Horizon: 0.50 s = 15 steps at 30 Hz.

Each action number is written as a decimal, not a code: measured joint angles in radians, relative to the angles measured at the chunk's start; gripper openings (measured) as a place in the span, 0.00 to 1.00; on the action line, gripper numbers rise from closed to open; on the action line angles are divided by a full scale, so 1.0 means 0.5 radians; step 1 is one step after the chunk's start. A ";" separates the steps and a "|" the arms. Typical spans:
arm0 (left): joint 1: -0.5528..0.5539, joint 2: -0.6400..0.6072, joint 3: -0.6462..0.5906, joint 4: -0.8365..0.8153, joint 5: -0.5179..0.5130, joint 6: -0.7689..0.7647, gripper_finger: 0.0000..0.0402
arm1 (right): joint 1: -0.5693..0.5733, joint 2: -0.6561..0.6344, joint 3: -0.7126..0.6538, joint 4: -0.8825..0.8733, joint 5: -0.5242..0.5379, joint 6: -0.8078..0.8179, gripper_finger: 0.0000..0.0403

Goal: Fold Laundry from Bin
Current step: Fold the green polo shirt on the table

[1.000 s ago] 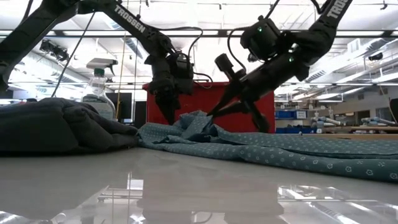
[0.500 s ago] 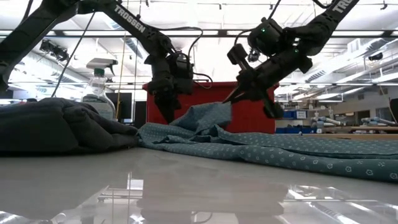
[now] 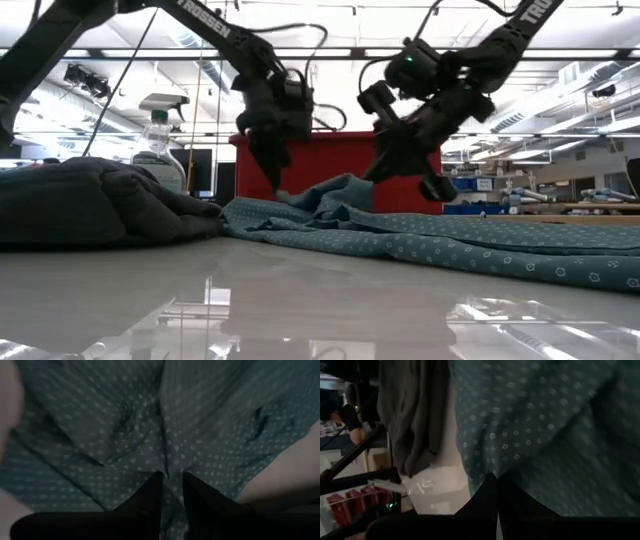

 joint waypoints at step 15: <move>-0.060 0.108 -0.002 0.686 0.398 -0.239 0.19 | 0.083 0.212 0.263 -0.162 0.132 0.005 0.02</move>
